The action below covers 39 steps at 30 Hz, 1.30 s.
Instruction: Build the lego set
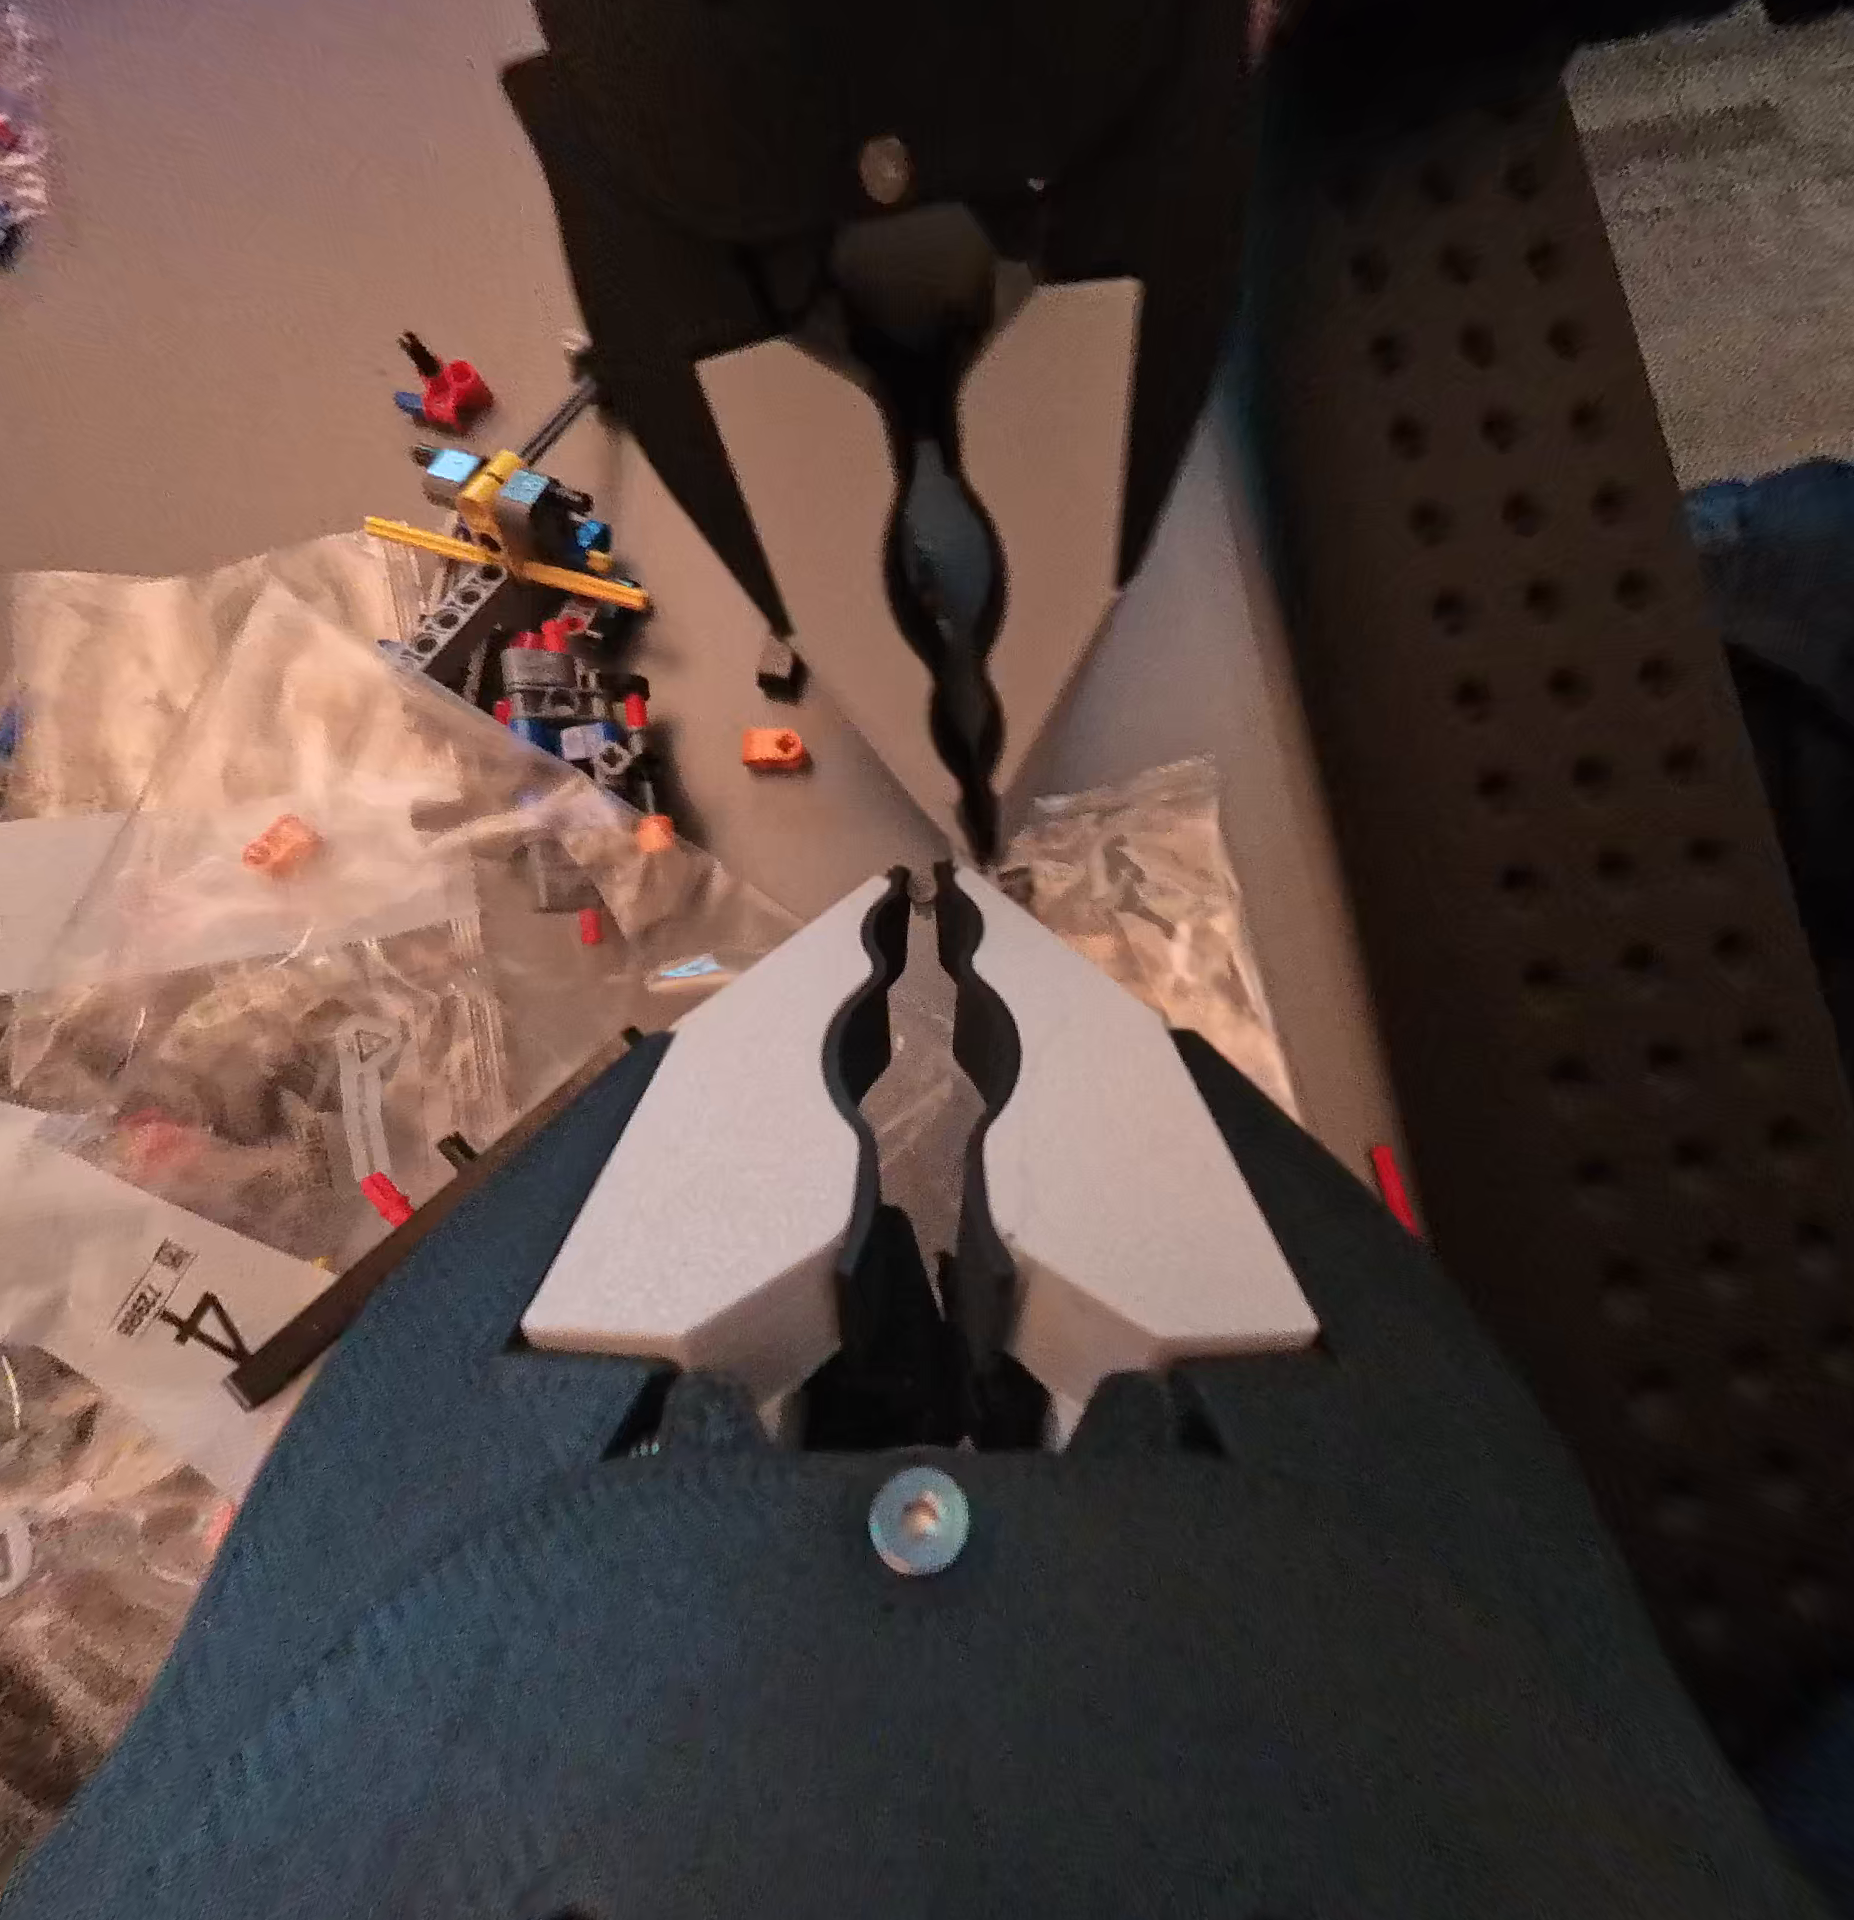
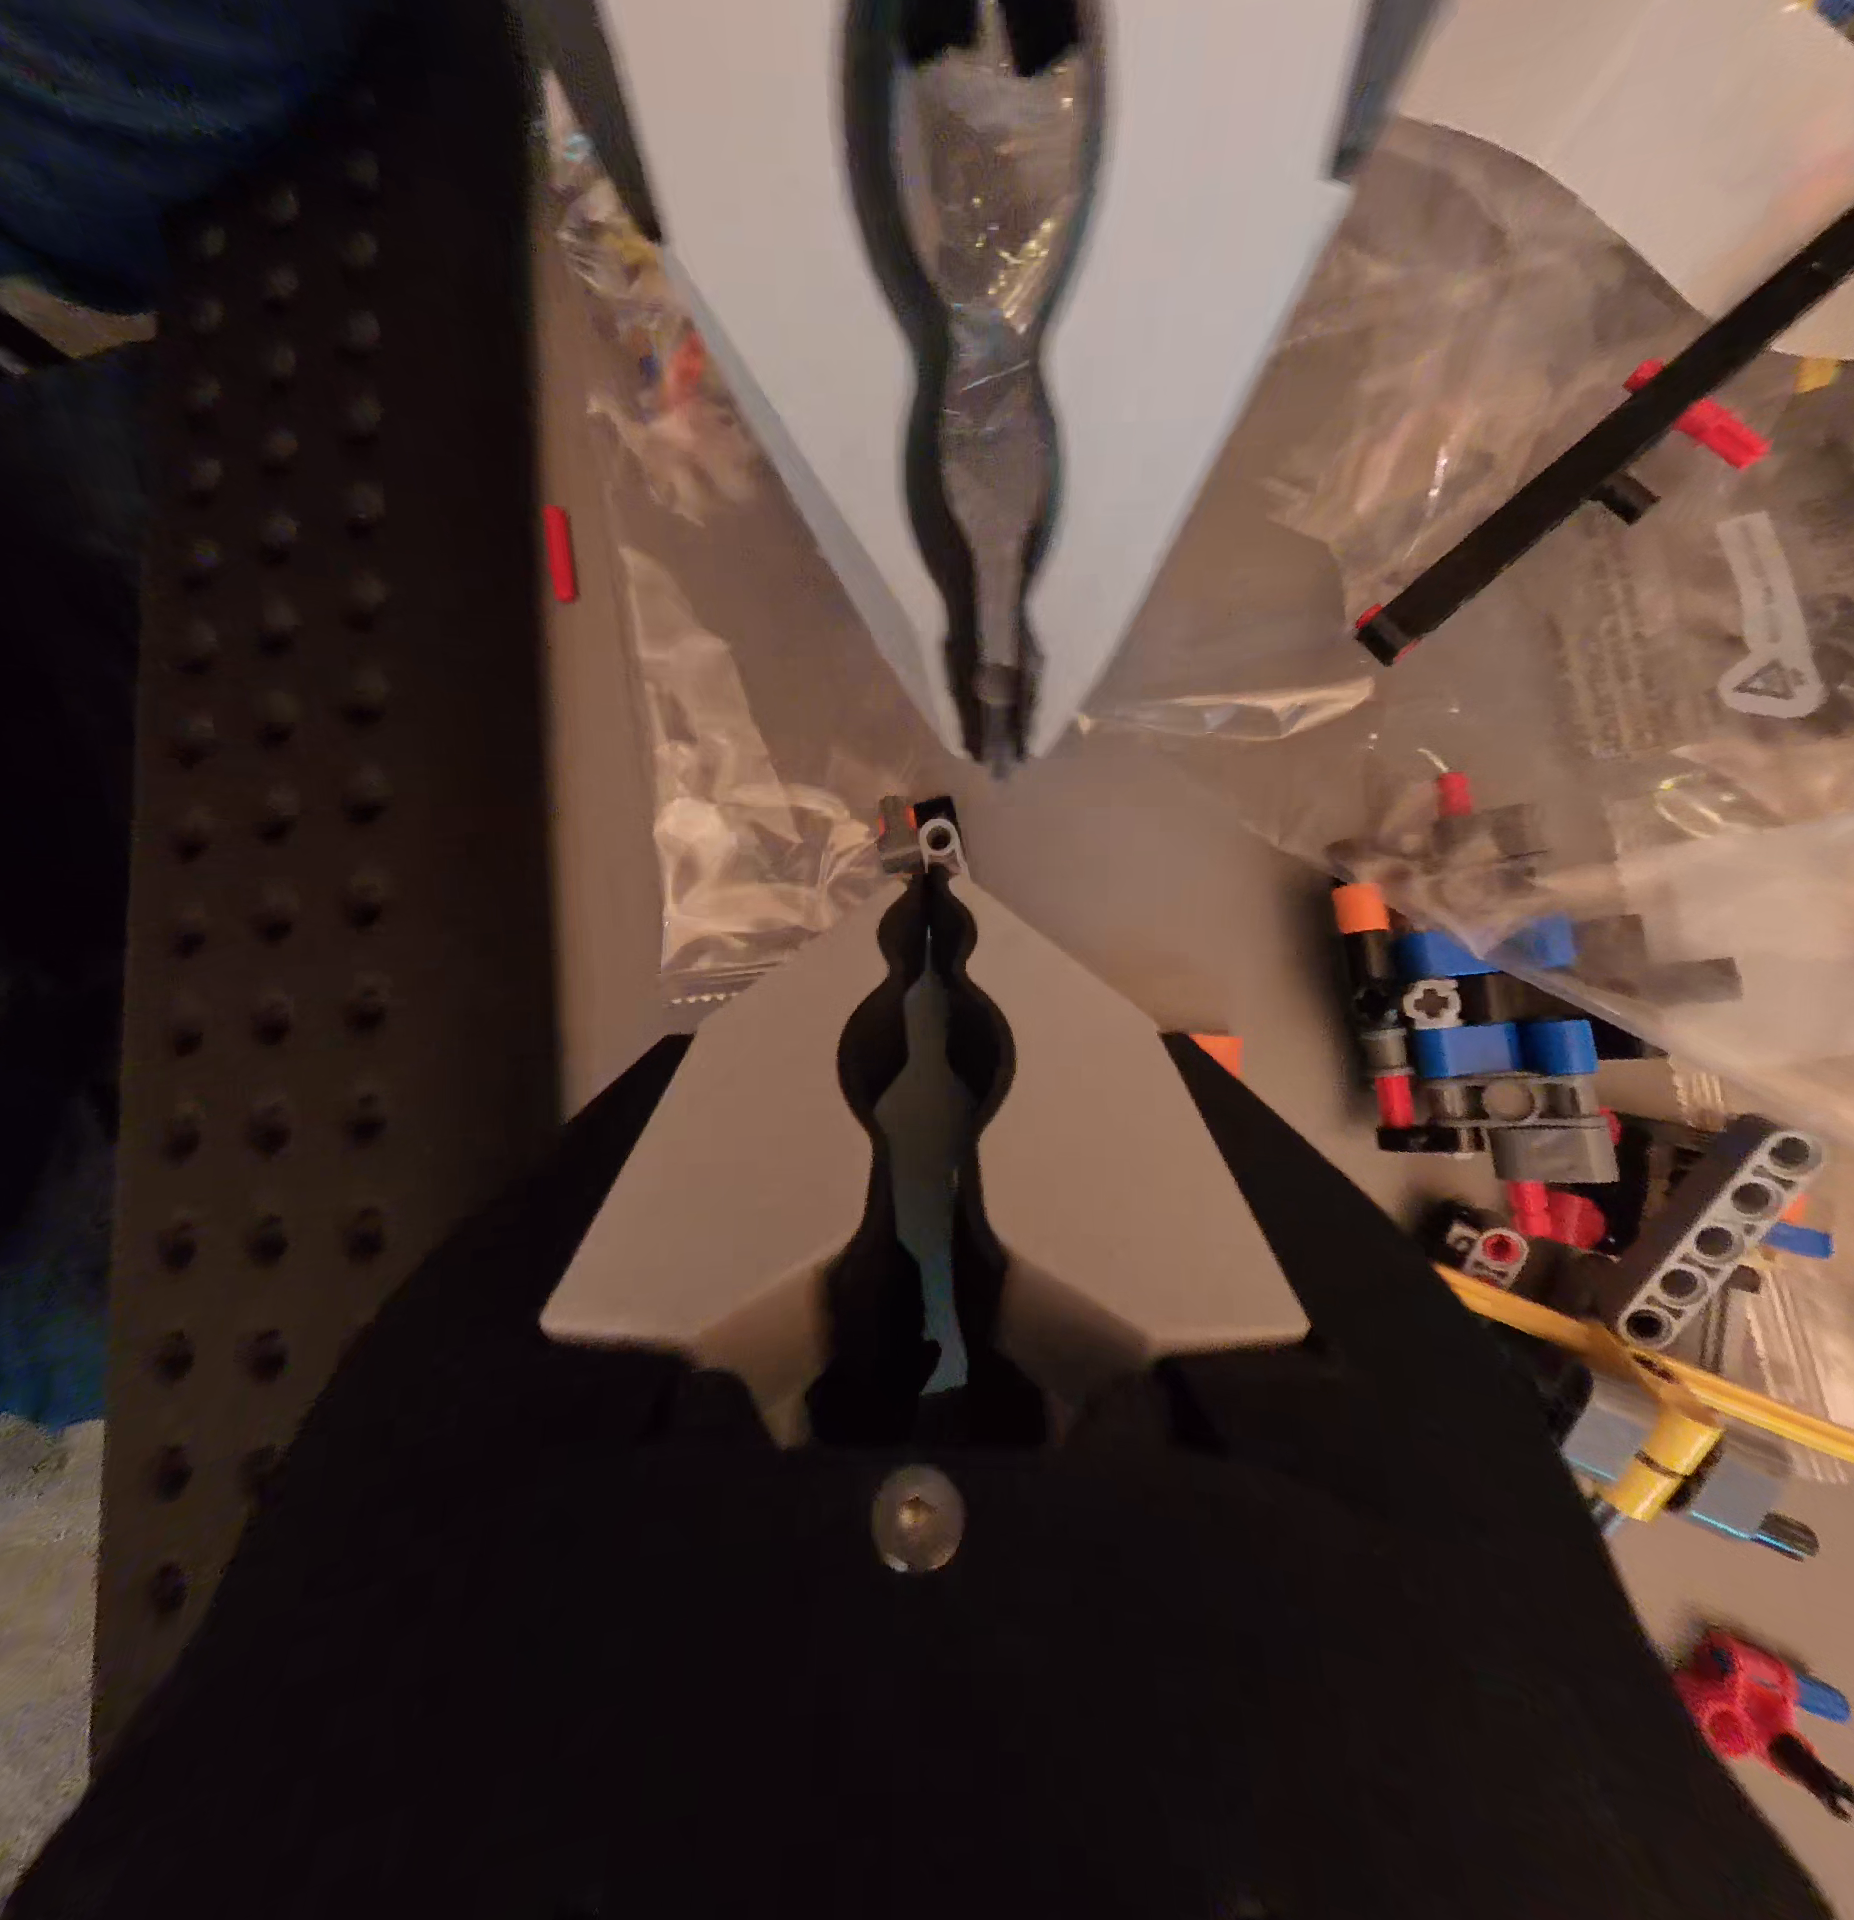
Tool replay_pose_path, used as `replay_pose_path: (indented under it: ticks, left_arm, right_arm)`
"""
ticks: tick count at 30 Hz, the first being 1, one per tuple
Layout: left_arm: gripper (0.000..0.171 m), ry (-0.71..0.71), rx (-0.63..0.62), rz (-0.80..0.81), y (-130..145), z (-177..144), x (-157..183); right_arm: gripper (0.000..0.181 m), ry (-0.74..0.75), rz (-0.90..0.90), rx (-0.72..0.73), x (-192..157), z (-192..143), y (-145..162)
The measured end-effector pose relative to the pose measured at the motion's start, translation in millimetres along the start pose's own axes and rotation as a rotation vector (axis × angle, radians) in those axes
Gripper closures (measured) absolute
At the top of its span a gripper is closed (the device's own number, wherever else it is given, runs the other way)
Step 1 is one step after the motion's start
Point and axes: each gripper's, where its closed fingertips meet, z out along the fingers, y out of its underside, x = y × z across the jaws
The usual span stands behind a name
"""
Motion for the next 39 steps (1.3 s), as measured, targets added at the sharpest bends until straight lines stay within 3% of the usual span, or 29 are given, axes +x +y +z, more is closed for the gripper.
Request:
replay_pose_path:
  ticks: [4,9,13,22,27,32,39]
  left_arm:
    - [0.16,0.004,-0.02,-0.034,5.3,10.6,-6.0]
    - [0.156,-0.002,0.058,-0.038,-12.7,10.8,-7.1]
    - [0.154,-0.023,-0.011,-0.028,-12.2,30.7,-8.5]
    - [0.153,-0.074,-0.192,0.02,0.7,60.3,-8.4]
    - [0.154,-0.08,-0.177,0.044,-5.9,59.6,-5.6]
    - [0.158,-0.057,-0.178,0.067,-4.2,64.7,-1.2]
    - [0.163,-0.128,-0.178,0.248,-5.8,65.3,-2.2]
  right_arm:
    - [0.162,0.039,-0.008,0.04,8.0,-12.5,-2.0]
    - [0.16,0.094,0.014,0.148,20.4,-53.8,-1.0]
    - [0.165,0.158,0.054,0.173,32.0,-85.3,18.8]
    - [0.161,0.113,0.1,-0.039,32.6,-55.3,55.6]
    - [0.169,0.07,0.075,-0.054,24.0,-40.2,51.1]
    - [0.164,0.051,0.079,-0.03,22.5,-43.4,50.0]
    - [0.158,0.021,0.078,-0.006,20.8,-43.5,48.9]
